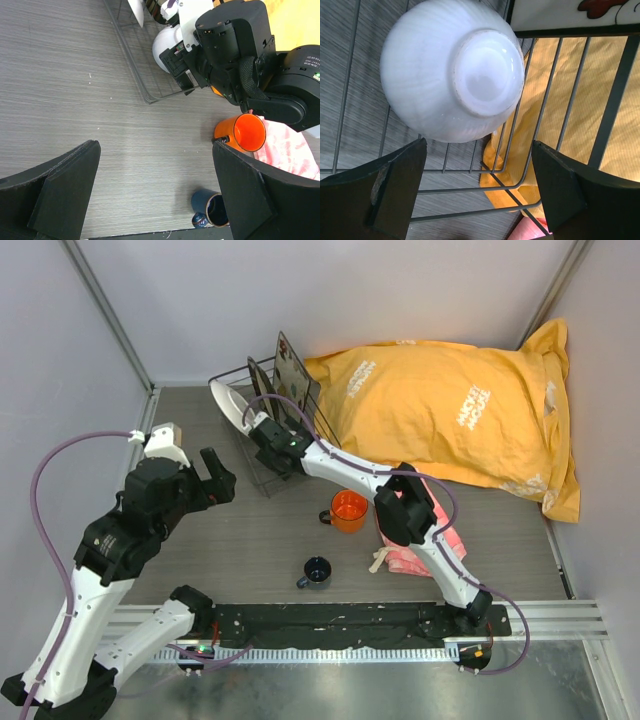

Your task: Load the mixed dishes into the dish rack

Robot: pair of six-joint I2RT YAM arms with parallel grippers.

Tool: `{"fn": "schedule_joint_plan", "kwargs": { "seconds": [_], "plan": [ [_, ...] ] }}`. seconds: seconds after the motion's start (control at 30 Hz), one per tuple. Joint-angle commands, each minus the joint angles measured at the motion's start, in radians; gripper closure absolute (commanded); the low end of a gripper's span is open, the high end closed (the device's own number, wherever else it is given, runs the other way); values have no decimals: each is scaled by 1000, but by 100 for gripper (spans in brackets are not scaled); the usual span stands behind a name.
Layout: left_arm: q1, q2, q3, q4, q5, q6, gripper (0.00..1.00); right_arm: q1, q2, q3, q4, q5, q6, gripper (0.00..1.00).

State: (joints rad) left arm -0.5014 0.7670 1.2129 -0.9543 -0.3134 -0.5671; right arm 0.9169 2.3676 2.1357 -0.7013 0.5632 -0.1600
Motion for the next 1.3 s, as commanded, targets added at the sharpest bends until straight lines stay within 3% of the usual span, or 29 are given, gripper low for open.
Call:
{"fn": "schedule_joint_plan", "kwargs": {
  "seconds": [0.0, 0.37, 0.57, 0.77, 0.87, 1.03, 1.27],
  "plan": [
    [4, -11, 4, 28, -3, 9, 0, 11, -41, 33, -24, -28, 2, 9],
    [3, -6, 5, 32, 2, 9, 0, -13, -137, 49, 14, -160, 115, 9],
    [3, -6, 5, 34, 4, 13, 0, -15, -231, -39, 140, -169, 152, 9],
    [3, -8, 4, 35, 4, 13, 0, -19, -228, -8, 181, -212, 200, 11],
    [3, -8, 4, 32, 0, 13, 0, -21, -214, 21, 184, -258, 223, 20],
    [3, -14, 2, 26, -7, 13, 0, -23, -170, 55, 183, -335, 252, 45],
    [3, -18, -3, 19, -9, 13, 0, -24, -107, 90, 184, -399, 286, 48]
  ]
}}
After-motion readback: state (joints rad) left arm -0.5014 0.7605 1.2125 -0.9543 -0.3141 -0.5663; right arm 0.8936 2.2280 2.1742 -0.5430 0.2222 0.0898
